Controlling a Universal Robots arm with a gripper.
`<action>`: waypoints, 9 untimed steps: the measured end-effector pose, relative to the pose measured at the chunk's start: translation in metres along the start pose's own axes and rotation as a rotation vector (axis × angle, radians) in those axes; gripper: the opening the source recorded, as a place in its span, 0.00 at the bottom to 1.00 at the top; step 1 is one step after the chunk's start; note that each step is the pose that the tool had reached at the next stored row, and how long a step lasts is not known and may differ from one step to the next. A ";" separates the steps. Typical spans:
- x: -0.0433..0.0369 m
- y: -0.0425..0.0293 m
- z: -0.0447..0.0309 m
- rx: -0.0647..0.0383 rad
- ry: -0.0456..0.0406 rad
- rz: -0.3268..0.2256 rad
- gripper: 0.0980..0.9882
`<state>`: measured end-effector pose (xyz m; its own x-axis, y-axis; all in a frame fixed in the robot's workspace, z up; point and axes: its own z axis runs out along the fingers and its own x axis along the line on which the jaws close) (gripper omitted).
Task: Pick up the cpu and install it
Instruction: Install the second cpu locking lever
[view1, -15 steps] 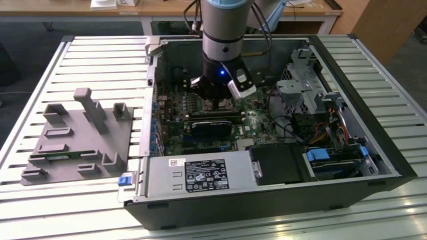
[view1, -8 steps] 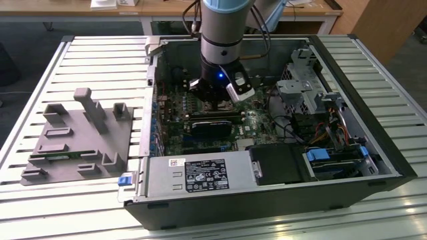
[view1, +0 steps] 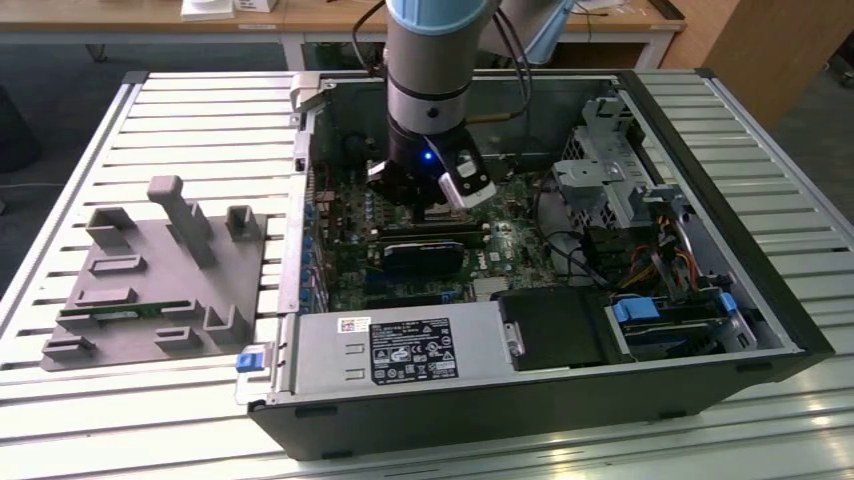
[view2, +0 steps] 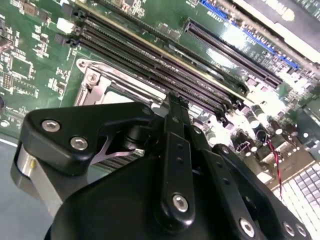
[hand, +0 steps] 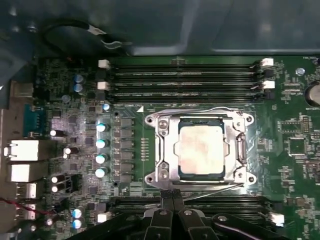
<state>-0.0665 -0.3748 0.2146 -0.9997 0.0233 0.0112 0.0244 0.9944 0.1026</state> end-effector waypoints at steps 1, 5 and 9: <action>0.0000 -0.0002 0.0018 -0.001 -0.0001 0.000 0.01; 0.0000 -0.0010 0.0074 -0.008 0.0003 0.000 0.01; 0.0003 -0.0066 0.0070 -0.026 0.0007 0.000 0.01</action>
<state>-0.0670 -0.3806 0.2070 -0.9997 0.0229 0.0118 0.0243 0.9914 0.1289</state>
